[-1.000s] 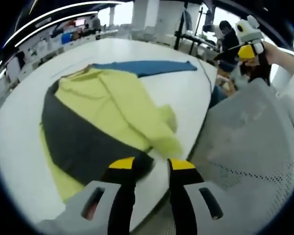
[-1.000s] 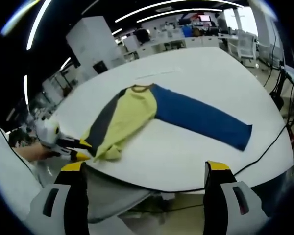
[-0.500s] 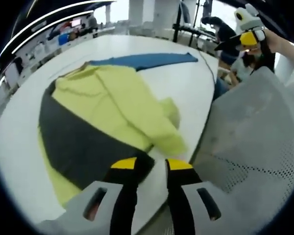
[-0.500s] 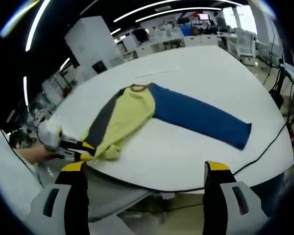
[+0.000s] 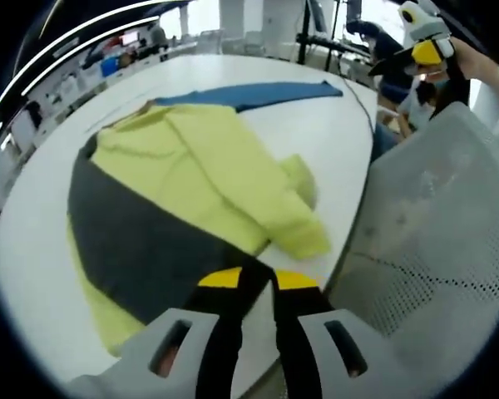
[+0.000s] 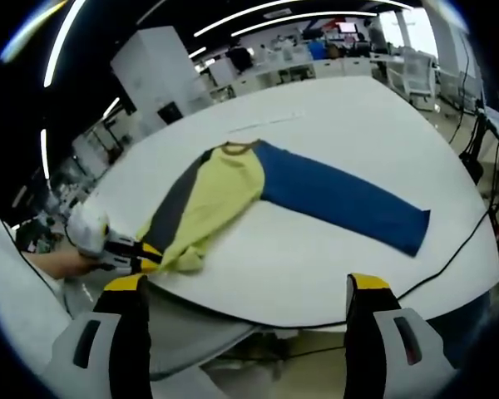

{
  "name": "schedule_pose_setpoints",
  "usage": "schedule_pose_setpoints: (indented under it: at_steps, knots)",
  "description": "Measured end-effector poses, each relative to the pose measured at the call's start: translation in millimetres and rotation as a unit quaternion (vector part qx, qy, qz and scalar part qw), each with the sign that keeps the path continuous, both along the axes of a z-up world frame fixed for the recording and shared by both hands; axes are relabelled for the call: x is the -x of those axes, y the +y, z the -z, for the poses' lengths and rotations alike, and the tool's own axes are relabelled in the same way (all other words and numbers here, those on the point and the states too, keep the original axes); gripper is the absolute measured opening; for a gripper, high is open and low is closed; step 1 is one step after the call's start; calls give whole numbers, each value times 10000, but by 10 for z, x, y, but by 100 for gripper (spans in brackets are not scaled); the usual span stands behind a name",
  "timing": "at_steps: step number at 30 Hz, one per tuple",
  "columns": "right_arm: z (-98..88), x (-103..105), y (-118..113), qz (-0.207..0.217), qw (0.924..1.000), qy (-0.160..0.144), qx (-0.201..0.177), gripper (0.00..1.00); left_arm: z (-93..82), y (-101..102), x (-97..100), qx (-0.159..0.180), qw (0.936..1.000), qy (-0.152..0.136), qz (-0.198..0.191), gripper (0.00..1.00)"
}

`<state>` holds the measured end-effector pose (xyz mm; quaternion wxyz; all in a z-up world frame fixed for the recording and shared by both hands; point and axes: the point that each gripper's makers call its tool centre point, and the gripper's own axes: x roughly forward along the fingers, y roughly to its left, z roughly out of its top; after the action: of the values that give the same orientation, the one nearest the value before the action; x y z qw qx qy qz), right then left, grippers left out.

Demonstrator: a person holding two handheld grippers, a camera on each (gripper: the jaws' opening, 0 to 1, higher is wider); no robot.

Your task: Fold the garment on the visible template until the final outline fits inside the template.

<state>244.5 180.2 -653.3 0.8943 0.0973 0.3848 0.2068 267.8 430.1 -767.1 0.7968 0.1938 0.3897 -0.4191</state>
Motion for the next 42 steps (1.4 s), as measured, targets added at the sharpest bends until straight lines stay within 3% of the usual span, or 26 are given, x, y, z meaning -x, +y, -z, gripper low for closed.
schedule_pose_setpoints:
  at_steps: [22, 42]
  knots:
    - [-22, 64, -1, 67, 10000, -57, -26, 98, -11, 16, 7, -29, 9998, -50, -177, 0]
    - [-39, 127, 128, 36, 9998, -142, -114, 98, -486, 47, 32, 873, 9928, 192, -797, 0]
